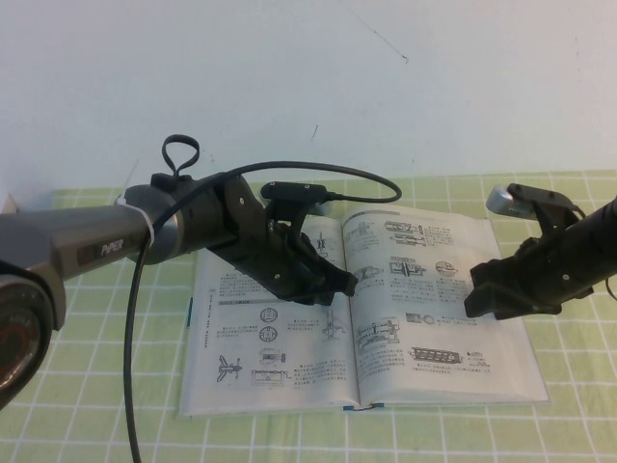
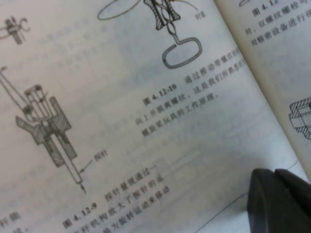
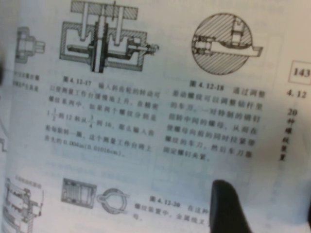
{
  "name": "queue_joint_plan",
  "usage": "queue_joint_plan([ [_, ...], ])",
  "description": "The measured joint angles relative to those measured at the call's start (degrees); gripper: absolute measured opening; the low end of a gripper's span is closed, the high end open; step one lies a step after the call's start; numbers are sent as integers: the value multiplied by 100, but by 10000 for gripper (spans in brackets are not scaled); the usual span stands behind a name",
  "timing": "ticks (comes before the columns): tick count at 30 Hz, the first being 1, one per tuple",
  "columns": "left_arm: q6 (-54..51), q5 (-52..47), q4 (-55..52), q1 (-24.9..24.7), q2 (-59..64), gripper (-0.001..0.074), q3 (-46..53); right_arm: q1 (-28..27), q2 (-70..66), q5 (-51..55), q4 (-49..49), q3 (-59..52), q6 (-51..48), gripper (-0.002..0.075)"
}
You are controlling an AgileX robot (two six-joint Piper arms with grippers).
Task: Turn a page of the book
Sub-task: Open the closed book
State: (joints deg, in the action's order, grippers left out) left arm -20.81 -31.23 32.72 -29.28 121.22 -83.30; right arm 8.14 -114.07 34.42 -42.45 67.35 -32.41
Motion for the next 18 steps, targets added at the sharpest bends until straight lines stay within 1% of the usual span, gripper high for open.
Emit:
queue_joint_plan([
  [18,27,0,0,0,0,-4,0,0,-45,25,-311,0,-92,347],
])
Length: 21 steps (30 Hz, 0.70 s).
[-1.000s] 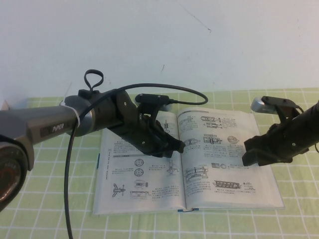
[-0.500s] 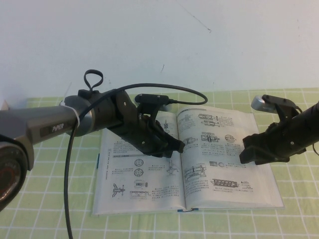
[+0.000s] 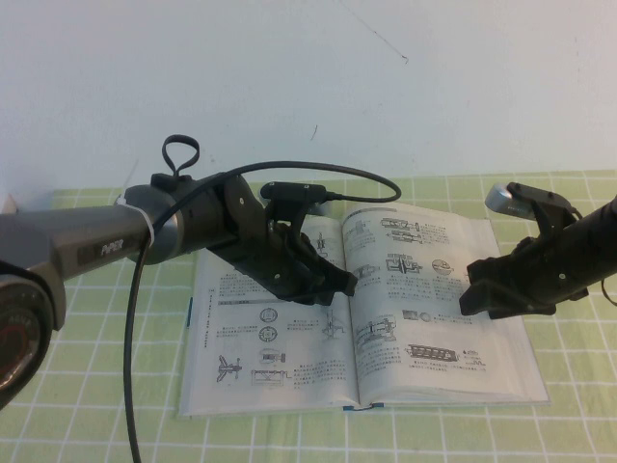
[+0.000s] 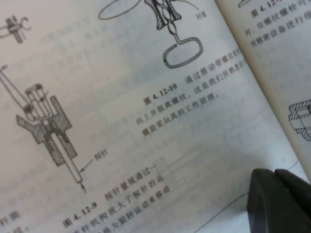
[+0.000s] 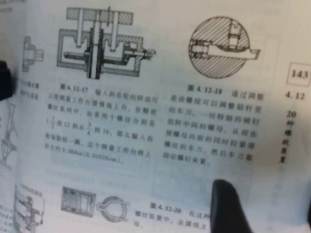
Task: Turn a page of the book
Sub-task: Open the closed book
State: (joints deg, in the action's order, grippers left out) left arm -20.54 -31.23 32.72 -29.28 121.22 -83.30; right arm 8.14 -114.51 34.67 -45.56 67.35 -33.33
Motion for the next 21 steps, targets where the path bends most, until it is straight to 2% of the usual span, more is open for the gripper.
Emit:
queue_joint_plan([
  [21,13,0,0,0,0,-4,0,0,-9,81,-580,0,0,345],
])
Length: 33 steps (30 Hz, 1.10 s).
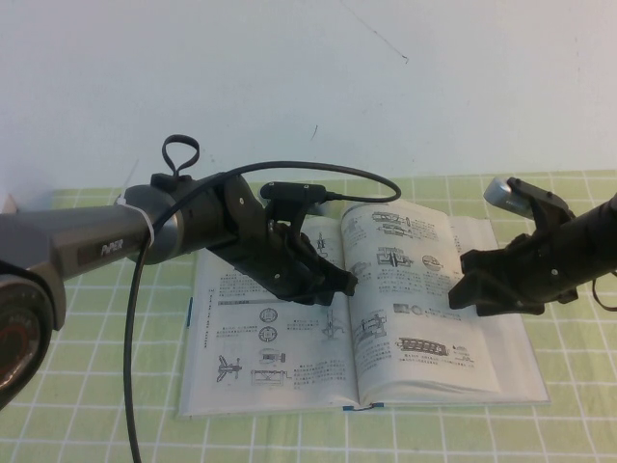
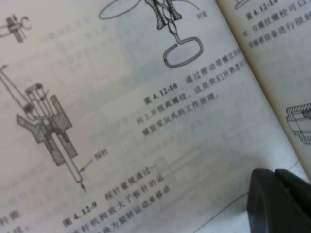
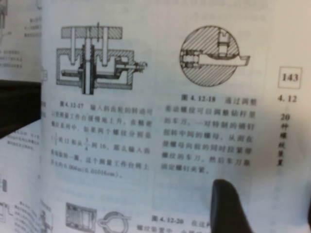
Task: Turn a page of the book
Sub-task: Open the closed book
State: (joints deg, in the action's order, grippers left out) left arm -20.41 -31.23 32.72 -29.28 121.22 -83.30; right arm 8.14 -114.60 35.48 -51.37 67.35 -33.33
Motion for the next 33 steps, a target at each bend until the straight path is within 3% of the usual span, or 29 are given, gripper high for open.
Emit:
queue_joint_plan([
  [33,0,0,0,0,0,-4,0,0,-13,16,-836,0,-647,335],
])
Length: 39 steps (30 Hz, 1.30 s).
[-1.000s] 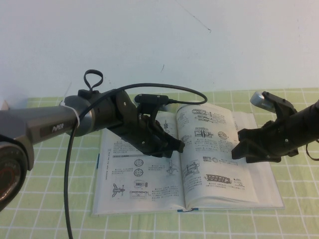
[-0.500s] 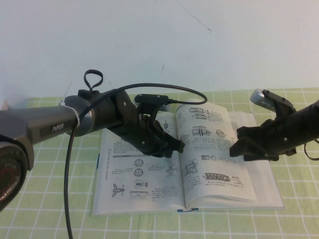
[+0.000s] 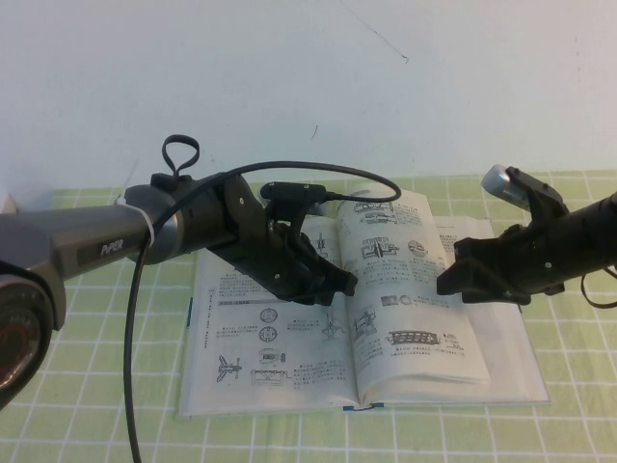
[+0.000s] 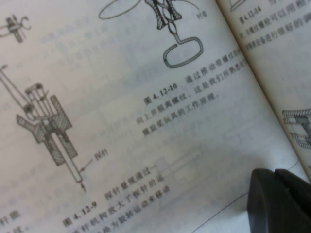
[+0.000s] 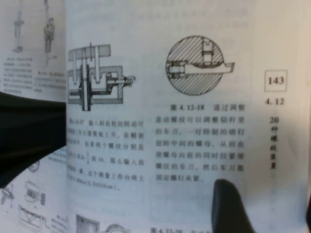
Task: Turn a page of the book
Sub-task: Open the closed book
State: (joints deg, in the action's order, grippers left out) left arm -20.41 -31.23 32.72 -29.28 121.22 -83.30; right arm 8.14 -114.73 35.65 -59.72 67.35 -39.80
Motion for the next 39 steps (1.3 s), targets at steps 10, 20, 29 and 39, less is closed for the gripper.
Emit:
queue_joint_plan([
  [10,0,0,-37,0,0,-4,0,0,0,57,-425,0,-386,335],
  [20,15,0,-108,0,0,-4,0,0,0,171,-797,0,-680,335],
  [29,50,-9,-305,-11,-12,-4,-24,0,0,285,-1135,0,-1051,335],
  [39,865,-201,-1987,-22,-302,-4,22,0,-231,500,-1537,0,-1369,335],
])
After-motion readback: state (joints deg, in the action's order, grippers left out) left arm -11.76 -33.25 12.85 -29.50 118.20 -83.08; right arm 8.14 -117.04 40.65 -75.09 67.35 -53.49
